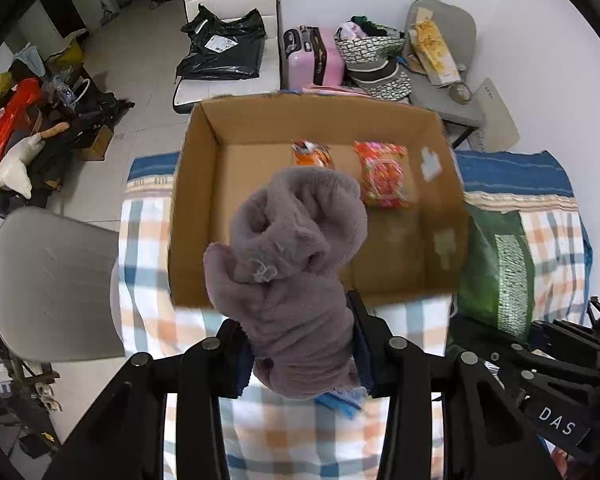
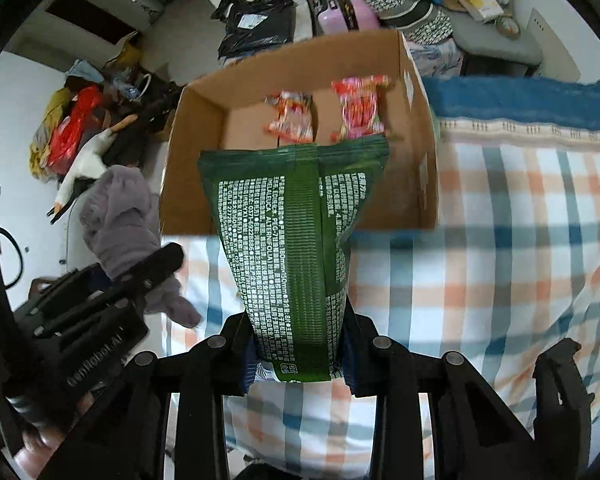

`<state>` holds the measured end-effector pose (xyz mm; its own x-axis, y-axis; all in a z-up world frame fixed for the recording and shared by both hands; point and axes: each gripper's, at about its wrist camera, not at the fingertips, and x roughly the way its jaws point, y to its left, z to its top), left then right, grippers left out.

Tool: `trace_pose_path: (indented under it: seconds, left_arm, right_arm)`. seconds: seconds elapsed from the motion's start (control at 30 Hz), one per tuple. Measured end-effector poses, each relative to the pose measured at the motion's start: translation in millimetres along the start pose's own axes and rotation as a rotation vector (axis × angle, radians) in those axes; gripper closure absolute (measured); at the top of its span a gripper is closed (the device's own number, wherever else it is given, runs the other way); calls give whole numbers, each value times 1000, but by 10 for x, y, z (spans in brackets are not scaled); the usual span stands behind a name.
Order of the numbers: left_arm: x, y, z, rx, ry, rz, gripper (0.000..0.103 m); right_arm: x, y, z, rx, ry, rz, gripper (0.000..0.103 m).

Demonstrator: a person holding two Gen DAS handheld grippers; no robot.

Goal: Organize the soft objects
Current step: 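Carry the plush toy and green bag into the box and release both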

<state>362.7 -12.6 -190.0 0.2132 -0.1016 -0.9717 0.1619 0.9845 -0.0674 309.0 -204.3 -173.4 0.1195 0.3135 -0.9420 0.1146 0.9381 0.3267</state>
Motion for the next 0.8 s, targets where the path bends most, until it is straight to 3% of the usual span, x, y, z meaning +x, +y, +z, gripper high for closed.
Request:
trace_pose_path:
  seconds: [0.13,0.4,0.8]
  left_arm:
    - [299,157,436,25,60,32,65]
    - [1103,391,1013,49,195,71,65]
    - [1909,511,1368,77,331,82,65]
  right_arm:
    - [234,-29,388,29,3,-41,68]
    - [918,-191,1062,117,65,-147,68]
    - [1894,-415,1261,158,217,-281,68]
